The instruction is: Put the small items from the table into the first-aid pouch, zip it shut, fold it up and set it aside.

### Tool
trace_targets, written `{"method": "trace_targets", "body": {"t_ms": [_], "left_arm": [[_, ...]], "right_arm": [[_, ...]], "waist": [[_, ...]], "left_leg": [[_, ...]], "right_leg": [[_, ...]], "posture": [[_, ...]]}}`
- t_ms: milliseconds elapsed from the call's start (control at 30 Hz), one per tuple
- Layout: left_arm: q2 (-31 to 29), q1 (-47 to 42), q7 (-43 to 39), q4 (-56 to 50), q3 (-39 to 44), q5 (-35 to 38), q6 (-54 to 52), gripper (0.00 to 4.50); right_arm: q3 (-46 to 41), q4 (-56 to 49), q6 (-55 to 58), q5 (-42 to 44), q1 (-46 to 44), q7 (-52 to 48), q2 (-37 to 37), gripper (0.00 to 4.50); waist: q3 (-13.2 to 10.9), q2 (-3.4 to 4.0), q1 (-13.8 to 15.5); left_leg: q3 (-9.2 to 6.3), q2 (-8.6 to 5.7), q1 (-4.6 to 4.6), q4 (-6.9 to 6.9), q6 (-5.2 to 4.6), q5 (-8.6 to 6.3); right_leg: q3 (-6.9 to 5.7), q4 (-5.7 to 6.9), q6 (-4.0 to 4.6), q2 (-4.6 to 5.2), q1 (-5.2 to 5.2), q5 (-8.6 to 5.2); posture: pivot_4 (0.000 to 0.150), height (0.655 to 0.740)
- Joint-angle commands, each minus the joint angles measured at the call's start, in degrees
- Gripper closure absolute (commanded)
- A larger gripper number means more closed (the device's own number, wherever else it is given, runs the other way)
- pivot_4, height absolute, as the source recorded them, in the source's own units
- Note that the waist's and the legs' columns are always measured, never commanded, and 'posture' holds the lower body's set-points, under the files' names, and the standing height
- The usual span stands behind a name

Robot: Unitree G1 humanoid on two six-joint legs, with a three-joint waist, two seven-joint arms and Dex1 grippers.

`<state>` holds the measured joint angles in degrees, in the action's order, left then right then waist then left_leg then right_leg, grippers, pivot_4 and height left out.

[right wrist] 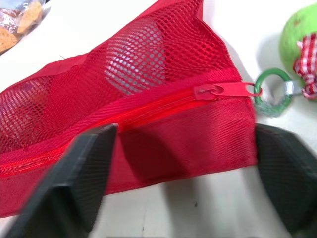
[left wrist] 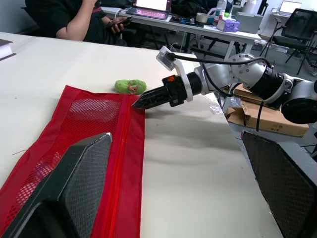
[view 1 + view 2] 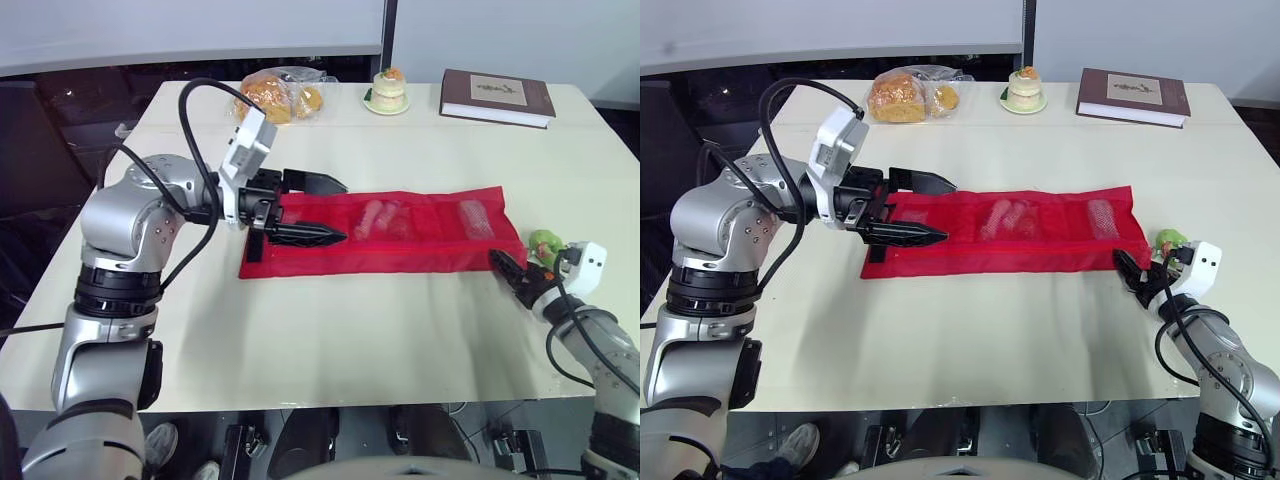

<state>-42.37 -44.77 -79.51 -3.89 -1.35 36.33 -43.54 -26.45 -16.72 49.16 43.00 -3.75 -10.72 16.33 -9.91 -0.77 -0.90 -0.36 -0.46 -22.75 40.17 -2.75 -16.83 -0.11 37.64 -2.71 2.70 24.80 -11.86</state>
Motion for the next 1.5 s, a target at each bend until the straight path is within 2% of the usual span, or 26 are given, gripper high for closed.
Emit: {"method": "trace_targets", "body": {"t_ms": [33,67,133,167,200,267,567,733,900,1000,1100,1333,1500], "left_arm": [[-0.09,-1.13,0.33,-1.88,0.39,1.30,-0.02,0.00],[-0.05,-1.16,0.41,-1.89,0.40,1.29,0.01,0.00],[-0.04,-1.15,0.53,-1.93,0.43,1.26,0.10,0.00],[-0.04,-1.12,0.62,-1.96,0.48,1.29,0.13,0.00],[-0.04,-1.10,0.70,-2.00,0.53,1.33,0.14,0.00],[-0.05,-1.06,0.81,-2.06,0.65,1.43,0.12,0.00],[-1.05,-3.69,1.19,-1.13,1.74,0.54,2.41,0.00],[-0.66,-4.60,0.63,-0.67,1.17,-0.43,5.53,0.00],[0.60,-4.18,1.44,-0.78,0.97,-0.42,6.78,0.00],[0.91,-4.24,1.39,-0.09,0.90,-0.84,7.49,0.00],[1.13,-4.38,1.53,0.44,1.01,-0.96,7.89,0.00],[1.19,-3.29,1.58,0.44,1.35,-0.90,8.66,0.00],[0.70,-1.27,2.48,-1.21,2.45,-0.15,8.14,0.00]], "right_arm": [[-0.05,0.40,0.19,2.56,-1.28,0.22,-1.26,2.32],[-0.56,0.64,-0.02,3.03,-1.64,0.46,-1.62,2.61],[-1.61,0.97,-0.60,3.87,-2.19,0.82,-2.30,3.51],[-2.17,1.00,-1.01,4.40,-2.37,0.95,-2.61,3.65],[-2.55,0.97,-1.29,4.79,-2.45,1.09,-2.79,4.19],[-2.95,0.84,-1.56,5.41,-2.37,1.47,-2.85,4.43],[-10.42,-4.22,-1.95,9.20,2.07,1.13,6.16,4.43],[-16.70,-7.50,0.03,12.06,5.29,-1.64,15.72,4.43],[-16.97,-11.38,1.15,13.45,4.90,-3.50,24.46,4.43],[-11.55,-17.00,3.52,17.02,-0.42,-3.24,28.93,4.43],[-4.85,-19.94,5.19,19.85,-6.33,-1.63,29.48,4.43],[22.05,-21.67,5.68,5.79,-12.62,-6.55,32.31,4.43],[35.43,-21.36,6.18,-1.60,-17.19,-7.04,27.40,4.43]], "waist": [[0.00,0.00,0.00],[0.00,0.00,0.00],[0.00,0.00,-0.01],[-0.01,0.02,0.00],[-0.01,0.02,0.00],[-0.01,0.02,0.09],[-0.07,0.10,0.53],[-0.12,0.25,0.30],[-0.19,0.35,0.36],[-0.21,0.37,0.01],[-0.22,0.38,-0.26],[-0.32,0.21,0.52],[-0.35,0.13,0.10]], "left_leg": [[0.01,0.00,0.00,0.00,0.00,0.00],[0.01,0.00,0.00,0.00,0.00,0.00],[0.01,0.00,0.00,0.00,0.00,0.00],[0.01,0.00,0.00,0.00,0.00,0.00],[0.01,0.00,0.00,0.00,0.00,0.00],[0.02,-0.01,0.00,0.00,0.00,0.00],[0.01,-0.10,-0.05,0.00,-0.01,0.00],[0.04,-0.06,-0.02,0.00,-0.01,0.00],[0.09,-0.09,-0.03,0.00,-0.03,-0.01],[0.12,-0.05,-0.01,0.00,-0.03,-0.01],[0.18,0.04,0.02,0.00,-0.03,-0.01],[0.07,-0.06,-0.16,0.03,-0.04,-0.01],[0.07,-0.02,-0.16,0.06,-0.03,-0.01]], "right_leg": [[0.01,0.00,0.00,0.00,0.00,0.00],[0.01,0.00,0.00,0.00,0.00,0.00],[0.01,0.00,0.00,0.00,0.00,0.00],[0.01,0.00,0.00,0.00,0.00,0.00],[0.01,0.00,0.00,0.00,0.00,0.00],[0.01,0.00,0.00,0.01,0.00,0.00],[0.02,-0.02,-0.02,0.08,0.00,0.00],[0.03,-0.01,-0.02,0.03,0.00,0.00],[0.08,-0.06,-0.04,0.05,-0.03,0.00],[0.11,-0.04,-0.04,0.01,0.00,-0.01],[0.18,-0.03,-0.03,-0.08,0.03,-0.01],[0.04,-0.18,-0.04,0.05,0.02,0.00],[0.05,-0.21,-0.04,0.01,0.04,0.00]], "posture": [[0.150,0.7289],[0.150,0.7289],[0.150,0.7289],[0.150,0.7289],[0.150,0.7289],[0.150,0.7289],[0.150,0.7289],[0.150,0.7289],[0.150,0.7289],[0.150,0.7289],[0.150,0.7289],[0.150,0.7289],[0.150,0.7289]]}}
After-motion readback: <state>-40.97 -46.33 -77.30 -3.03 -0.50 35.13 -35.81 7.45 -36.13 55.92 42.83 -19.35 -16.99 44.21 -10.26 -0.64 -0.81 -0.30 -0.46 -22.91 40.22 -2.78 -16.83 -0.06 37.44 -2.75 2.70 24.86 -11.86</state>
